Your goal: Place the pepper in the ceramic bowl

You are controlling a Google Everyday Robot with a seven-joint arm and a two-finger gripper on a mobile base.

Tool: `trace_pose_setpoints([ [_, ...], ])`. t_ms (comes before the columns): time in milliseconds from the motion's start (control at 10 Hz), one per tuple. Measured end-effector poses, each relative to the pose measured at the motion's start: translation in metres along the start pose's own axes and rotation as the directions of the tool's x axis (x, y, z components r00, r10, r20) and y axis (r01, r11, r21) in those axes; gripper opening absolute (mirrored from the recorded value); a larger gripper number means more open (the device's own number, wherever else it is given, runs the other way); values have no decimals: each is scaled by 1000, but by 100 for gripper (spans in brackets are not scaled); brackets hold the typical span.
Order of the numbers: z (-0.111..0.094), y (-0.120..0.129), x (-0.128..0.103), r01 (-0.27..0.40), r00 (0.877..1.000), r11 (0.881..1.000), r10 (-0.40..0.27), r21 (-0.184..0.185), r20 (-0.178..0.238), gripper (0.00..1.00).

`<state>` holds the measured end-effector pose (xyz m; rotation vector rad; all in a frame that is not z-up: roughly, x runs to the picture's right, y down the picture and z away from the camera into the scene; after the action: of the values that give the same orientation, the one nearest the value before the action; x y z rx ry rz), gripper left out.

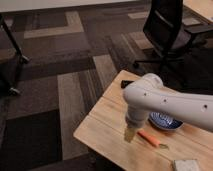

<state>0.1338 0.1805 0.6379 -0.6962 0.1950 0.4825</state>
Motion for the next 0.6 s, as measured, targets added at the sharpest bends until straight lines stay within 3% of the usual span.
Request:
trace_pose_setpoints([
  [300,0,0,1,-2,1000,1000,2,0,-1,65],
  [400,2,-2,0,-7,1000,1000,6,4,14,65],
  [600,16,-14,-1,-5,996,1000,4,12,85,65],
])
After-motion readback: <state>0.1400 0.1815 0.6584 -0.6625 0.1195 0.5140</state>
